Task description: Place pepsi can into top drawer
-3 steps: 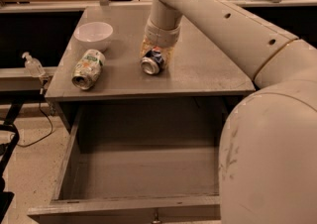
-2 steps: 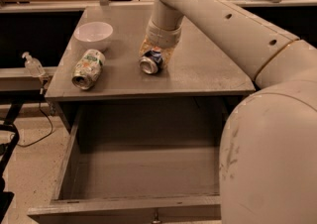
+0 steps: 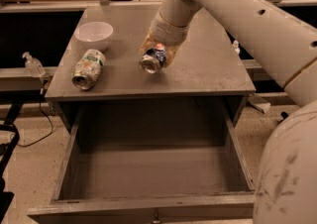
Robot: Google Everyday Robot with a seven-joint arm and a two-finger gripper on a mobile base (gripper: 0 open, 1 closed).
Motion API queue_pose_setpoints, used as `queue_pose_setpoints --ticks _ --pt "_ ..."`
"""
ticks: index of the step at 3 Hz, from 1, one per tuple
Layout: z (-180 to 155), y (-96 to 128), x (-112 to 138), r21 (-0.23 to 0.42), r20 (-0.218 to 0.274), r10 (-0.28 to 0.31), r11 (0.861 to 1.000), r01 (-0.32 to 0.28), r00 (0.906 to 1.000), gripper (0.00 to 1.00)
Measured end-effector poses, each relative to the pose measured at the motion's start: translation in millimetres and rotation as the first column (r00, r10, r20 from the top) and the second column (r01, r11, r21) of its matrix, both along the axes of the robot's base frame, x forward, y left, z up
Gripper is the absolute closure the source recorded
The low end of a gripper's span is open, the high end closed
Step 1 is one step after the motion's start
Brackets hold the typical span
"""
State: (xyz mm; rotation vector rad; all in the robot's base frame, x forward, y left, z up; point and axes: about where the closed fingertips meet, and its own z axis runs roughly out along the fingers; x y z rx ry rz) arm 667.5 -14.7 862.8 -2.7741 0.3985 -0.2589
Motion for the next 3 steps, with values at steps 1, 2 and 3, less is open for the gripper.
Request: queue_pose_setpoints --ticks 1,2,3 --pt "0 0 0 0.000 0.000 0.000 1.000 0.000 1.0000 1.00" --pt "-6 21 -10 -0.025 0.022 0.097 0.995 -0.096 0.9950 1.00" --pt "10 50 -46 -0.006 0.103 0.253 0.967 -0.254 0.9619 1.00"
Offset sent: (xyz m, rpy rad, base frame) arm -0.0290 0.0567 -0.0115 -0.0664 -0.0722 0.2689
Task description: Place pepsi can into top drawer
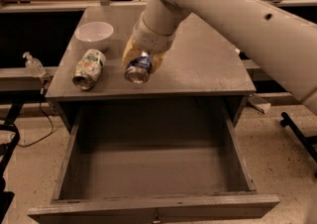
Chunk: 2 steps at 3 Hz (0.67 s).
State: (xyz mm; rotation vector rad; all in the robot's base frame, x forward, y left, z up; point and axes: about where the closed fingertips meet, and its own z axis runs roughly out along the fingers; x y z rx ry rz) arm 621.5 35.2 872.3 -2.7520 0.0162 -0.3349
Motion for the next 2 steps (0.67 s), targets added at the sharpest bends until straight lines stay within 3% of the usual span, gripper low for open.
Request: queue_pose_setpoints --ticks 1,2 --pt "38 26 -79 0.070 0.150 0.183 0.978 -0.195 0.9716 1.00" --pt "-17 3 -164 0.073 0.067 0.247 0.965 -0.252 0.9667 1.00"
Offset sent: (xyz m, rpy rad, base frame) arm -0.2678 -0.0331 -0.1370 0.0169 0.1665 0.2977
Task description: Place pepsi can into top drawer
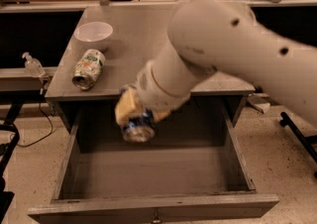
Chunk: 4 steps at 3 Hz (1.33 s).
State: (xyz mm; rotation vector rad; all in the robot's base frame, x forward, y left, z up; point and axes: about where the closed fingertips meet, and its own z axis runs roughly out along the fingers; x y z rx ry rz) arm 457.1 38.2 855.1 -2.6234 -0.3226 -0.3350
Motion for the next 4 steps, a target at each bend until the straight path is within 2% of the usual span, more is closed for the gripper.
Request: queue_pose_setpoints --ticks 1,2,3,4 --pt "-80 -24 -40 -0.098 -0.151 -0.034 0.995 0.019 0.9879 1.00" --pt "-141 -32 -54 -0.081 -0.271 -0.069 0.996 0.049 0.9601 1.00" --pt "-155 -32 -55 -0.070 -0.298 -0.068 0.996 0.050 0.9522 1.00" --pt "-157 -31 -58 -0.071 -0.308 -0.049 0.997 0.028 0.9502 1.00"
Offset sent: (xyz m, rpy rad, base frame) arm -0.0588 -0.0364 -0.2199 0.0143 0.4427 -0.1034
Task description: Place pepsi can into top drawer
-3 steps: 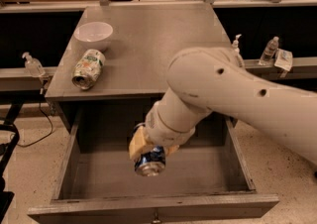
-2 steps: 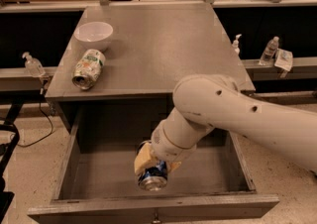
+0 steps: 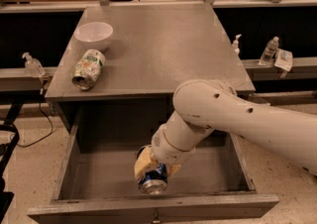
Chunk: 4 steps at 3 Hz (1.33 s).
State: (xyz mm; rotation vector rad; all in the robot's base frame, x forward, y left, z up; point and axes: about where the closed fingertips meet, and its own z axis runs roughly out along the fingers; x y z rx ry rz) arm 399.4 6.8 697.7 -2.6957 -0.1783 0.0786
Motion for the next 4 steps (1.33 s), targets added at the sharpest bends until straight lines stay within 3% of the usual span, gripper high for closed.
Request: queue_pose_setpoints --ticks 1,3,4 --pt "-16 -11 12 0.005 0.023 -0.015 1.000 0.015 0.9996 1.00" --pt "-63 -38 63 0.062 0.100 -0.050 0.997 0.044 0.9937 0.98" --pt "-73 -40 73 0.087 0.099 -0.058 0.995 0.050 0.9934 0.75"
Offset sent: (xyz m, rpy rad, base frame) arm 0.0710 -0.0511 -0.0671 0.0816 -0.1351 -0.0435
